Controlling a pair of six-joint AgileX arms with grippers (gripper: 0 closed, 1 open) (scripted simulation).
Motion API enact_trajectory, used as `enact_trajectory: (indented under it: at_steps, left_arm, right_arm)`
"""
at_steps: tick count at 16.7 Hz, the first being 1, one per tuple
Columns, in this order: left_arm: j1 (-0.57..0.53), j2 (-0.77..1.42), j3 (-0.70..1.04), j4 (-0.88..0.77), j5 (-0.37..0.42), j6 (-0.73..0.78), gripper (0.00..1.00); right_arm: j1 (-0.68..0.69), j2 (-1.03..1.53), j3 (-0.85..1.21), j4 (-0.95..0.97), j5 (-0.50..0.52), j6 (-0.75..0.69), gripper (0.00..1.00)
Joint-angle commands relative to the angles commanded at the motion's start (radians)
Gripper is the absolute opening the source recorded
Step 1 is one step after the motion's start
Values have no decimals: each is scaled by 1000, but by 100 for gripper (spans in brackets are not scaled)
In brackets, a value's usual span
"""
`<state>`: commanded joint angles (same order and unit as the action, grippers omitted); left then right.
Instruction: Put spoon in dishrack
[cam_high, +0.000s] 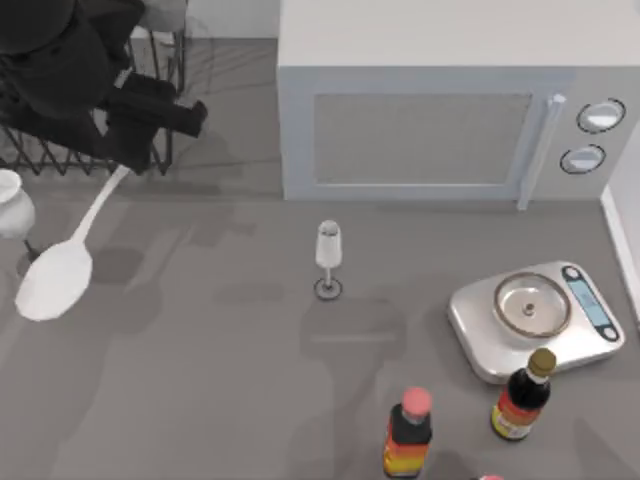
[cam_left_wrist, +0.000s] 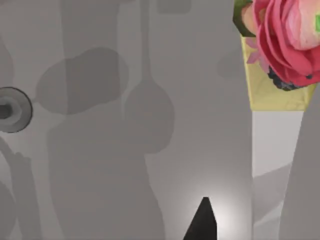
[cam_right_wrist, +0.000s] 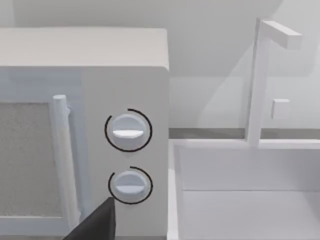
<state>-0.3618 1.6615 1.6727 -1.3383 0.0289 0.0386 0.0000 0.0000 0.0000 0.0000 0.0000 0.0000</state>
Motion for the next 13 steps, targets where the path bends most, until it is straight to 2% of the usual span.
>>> enact_trajectory:
  at_steps: [4, 13]
  left_arm:
    - [130, -177, -129, 257, 43, -7, 0]
    - [461, -643, -480, 970, 151, -19, 0]
  right_arm:
    - [0, 0, 0, 0, 0, 0, 100]
    - [0, 0, 0, 0, 0, 0, 100]
